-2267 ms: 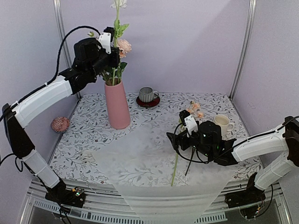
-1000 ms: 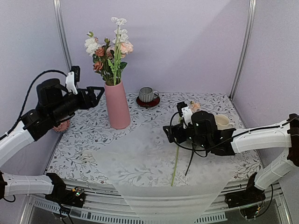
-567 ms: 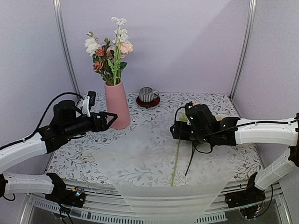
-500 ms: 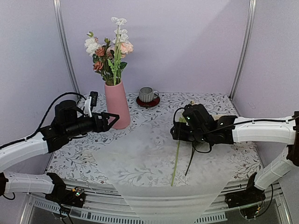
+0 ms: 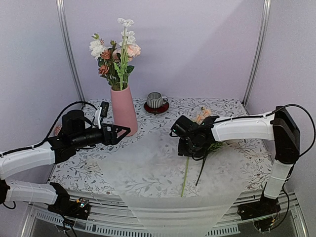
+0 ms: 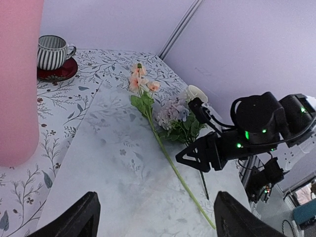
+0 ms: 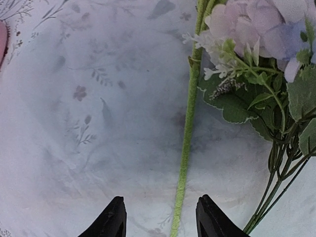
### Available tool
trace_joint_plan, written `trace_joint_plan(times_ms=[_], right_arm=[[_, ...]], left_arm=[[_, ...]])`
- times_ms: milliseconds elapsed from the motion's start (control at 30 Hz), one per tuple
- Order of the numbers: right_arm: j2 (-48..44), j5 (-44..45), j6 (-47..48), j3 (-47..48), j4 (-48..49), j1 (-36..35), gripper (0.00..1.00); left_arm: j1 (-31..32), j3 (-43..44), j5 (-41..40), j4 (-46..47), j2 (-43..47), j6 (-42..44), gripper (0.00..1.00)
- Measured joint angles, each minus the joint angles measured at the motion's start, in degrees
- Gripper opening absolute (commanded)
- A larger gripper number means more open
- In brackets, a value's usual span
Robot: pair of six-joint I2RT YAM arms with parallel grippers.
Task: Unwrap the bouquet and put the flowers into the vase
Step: Pick up the fake flower from the flattened wrapping paper.
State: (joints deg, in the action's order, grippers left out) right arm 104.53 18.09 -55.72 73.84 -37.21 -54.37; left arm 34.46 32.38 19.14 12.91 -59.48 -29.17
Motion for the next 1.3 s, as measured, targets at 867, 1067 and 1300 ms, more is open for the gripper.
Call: trace_joint_plan(times_ms=[867,1067,1300], right_arm=[[11.2,-1.4,1.9,3.7,-2.2,3.8,0.27],[11.4,-1.1,2.3,4.1,-2.2,3.8,0.05],[9.6,-0.5,1.5,3.3,-3.0,3.8,0.03]], left_arm=[[0.0,-0.2,0.3,0.1,0.7,0.0,0.82],[0.0,-0.2,0.3,0.1,0.7,0.0,0.82],[0.0,-0.2,0.3,0.1,0.7,0.0,0.82]])
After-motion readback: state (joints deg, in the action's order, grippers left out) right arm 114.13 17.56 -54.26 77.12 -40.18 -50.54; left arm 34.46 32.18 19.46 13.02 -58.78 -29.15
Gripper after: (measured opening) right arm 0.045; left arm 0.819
